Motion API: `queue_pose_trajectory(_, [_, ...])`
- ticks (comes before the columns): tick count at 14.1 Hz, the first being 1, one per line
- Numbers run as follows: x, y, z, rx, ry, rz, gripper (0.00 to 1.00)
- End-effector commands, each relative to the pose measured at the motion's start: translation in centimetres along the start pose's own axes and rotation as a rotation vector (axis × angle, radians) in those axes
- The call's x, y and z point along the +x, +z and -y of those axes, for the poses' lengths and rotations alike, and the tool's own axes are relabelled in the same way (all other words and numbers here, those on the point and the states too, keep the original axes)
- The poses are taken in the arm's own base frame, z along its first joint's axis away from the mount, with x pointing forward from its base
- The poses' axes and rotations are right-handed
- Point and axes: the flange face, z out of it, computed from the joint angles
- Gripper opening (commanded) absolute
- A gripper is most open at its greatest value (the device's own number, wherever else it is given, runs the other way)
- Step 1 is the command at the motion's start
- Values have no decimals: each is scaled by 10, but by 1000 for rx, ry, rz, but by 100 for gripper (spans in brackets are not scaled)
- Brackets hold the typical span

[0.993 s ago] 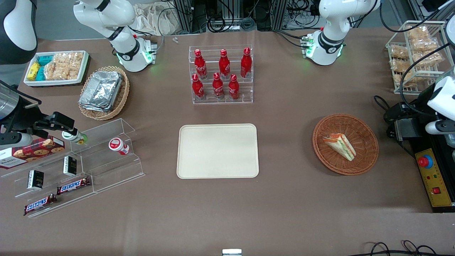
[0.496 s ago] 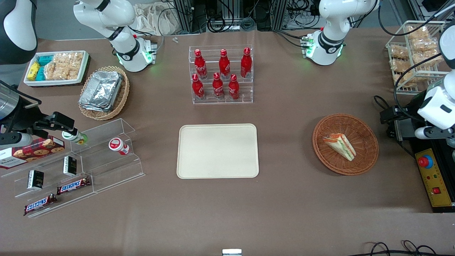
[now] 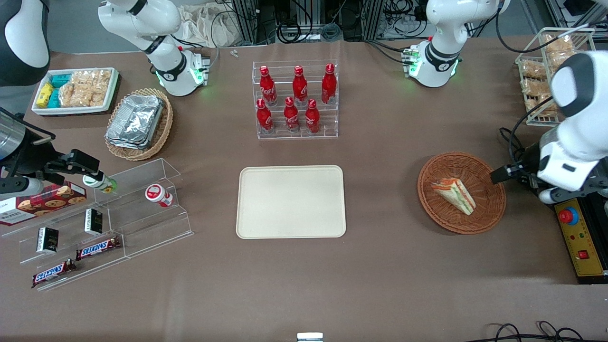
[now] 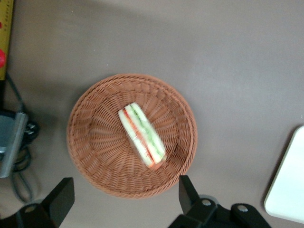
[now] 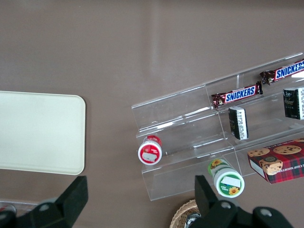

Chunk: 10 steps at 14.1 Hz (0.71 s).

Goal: Place sandwich from basket to tray
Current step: 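Move the open left gripper over the sandwich in the wicker basket and lower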

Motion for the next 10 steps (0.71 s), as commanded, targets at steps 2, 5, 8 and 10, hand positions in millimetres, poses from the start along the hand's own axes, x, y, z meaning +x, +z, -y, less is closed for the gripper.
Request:
queue_pose_trajectory(2, [-13,49,-1,-20,-178,-13,98])
queue_pose_trajectory(5, [-3,101,-2,6,-346,32,98])
queue_pose_trajectory(8, [-5,130,-13,9,-371,54,98])
queue_pose_trajectory(10, [-12,154,-17,2,-387,49,98])
